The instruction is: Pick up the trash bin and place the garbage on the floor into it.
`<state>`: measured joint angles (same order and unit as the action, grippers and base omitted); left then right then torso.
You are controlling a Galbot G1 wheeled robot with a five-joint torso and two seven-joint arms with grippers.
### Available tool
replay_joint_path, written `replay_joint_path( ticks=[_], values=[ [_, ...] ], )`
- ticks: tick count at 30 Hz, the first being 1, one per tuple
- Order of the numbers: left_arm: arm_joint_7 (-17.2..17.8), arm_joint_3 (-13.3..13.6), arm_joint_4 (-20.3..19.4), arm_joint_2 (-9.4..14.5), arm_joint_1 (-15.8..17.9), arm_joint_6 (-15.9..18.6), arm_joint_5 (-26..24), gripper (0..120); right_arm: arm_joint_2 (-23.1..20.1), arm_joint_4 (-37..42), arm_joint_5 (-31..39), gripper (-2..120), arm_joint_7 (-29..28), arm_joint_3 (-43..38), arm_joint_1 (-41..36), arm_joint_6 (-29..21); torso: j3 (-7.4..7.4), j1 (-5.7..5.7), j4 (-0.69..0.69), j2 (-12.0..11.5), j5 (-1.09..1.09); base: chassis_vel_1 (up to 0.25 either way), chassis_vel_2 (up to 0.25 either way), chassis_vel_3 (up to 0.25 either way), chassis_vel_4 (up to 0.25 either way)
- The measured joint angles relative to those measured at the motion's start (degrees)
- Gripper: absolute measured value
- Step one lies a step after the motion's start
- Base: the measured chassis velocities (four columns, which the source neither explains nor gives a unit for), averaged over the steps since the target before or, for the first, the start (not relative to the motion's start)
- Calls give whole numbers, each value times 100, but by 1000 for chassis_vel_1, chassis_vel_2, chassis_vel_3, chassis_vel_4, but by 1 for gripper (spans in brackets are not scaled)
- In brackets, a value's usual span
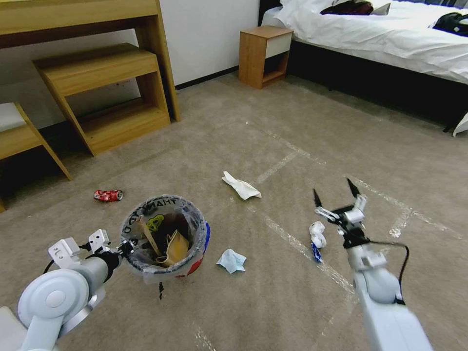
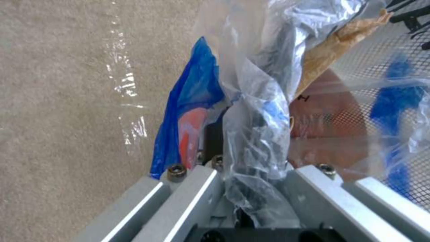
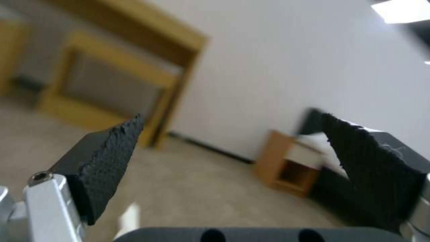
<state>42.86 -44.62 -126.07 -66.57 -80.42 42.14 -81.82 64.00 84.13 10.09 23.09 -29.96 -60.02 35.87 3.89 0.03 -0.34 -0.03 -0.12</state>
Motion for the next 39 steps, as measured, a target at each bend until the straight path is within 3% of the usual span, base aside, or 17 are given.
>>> replay_joint_path(
  ticks=[2,4,5,11,18,24,39],
  values=[
    [-2,-88,-18,36,-40,0,-35,0,-743,-321,581,100,623,796,503,-70,0,0,-3,0,-1,0,0,0,0],
    [-2,-105,-22,42,-47,0,-41,0,-852,-376,700,100,774,974,608,-86,0,0,-3,0,1,0,0,0,0],
    [-4,-137,-24,46,-57,0,-48,0,-1109,-536,1021,100,1225,1479,946,-146,0,0,-3,-1,3,0,0,0,0],
    [-5,-124,36,18,-21,0,-13,0,-1430,-1033,1418,100,2200,2756,2040,-197,0,0,-1,0,-1,0,0,0,0],
    [-16,-156,99,49,0,0,15,0,-1363,-1596,1477,100,2853,3993,2918,-198,0,0,-2,0,-1,0,0,0,0],
    [-19,-236,99,51,-39,0,13,0,-1031,-2249,1271,100,3371,5015,3641,-135,0,0,-1,0,0,0,0,0,0],
    [-19,-283,-26,-48,-161,0,116,0,-589,-2863,596,100,3656,5716,4127,-136,-1,0,-1,-1,-1,0,0,0,0]
  ],
)
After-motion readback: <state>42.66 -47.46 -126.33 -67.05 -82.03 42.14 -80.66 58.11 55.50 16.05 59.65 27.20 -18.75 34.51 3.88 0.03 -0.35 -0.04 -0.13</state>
